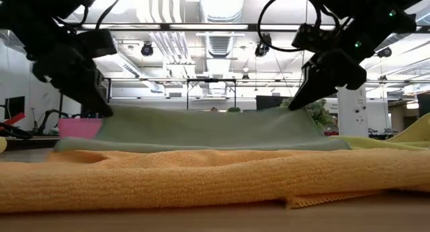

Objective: Fold microfiber towels
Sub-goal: Fold the green towel

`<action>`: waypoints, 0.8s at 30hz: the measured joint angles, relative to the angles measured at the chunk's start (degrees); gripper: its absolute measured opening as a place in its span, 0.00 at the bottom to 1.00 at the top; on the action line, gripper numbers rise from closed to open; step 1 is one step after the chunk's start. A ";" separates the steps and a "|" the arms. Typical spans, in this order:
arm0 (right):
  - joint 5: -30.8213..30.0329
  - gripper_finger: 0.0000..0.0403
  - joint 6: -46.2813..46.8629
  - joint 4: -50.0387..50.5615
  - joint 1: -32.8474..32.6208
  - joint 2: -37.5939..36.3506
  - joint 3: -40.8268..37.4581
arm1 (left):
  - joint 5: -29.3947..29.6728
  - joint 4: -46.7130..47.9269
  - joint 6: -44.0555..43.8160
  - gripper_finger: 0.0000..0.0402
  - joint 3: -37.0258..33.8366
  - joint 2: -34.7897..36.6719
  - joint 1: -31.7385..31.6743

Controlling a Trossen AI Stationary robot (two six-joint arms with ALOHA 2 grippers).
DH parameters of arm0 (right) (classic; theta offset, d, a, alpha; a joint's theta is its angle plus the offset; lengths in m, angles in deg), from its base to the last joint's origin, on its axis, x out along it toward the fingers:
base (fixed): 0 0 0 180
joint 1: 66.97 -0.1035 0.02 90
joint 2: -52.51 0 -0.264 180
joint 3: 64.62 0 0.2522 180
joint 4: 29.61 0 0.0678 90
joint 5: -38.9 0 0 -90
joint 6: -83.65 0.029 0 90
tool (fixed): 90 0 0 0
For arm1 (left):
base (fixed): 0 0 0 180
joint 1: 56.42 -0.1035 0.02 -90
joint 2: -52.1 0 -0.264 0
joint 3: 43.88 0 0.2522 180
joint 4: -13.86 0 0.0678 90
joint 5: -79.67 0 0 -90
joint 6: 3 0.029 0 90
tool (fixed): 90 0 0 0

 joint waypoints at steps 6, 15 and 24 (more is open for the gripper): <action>-1.93 0.02 -0.90 0.14 2.53 0.90 0.07 | 6.74 -0.52 4.22 0.00 0.00 -1.03 -3.98; -2.70 0.02 -0.91 -0.80 5.71 6.95 0.07 | 6.88 -5.26 9.08 0.00 0.02 -7.74 -7.32; -3.12 0.02 -0.87 -2.24 7.62 8.65 0.07 | 8.25 -6.66 8.59 0.13 0.04 -15.19 -7.50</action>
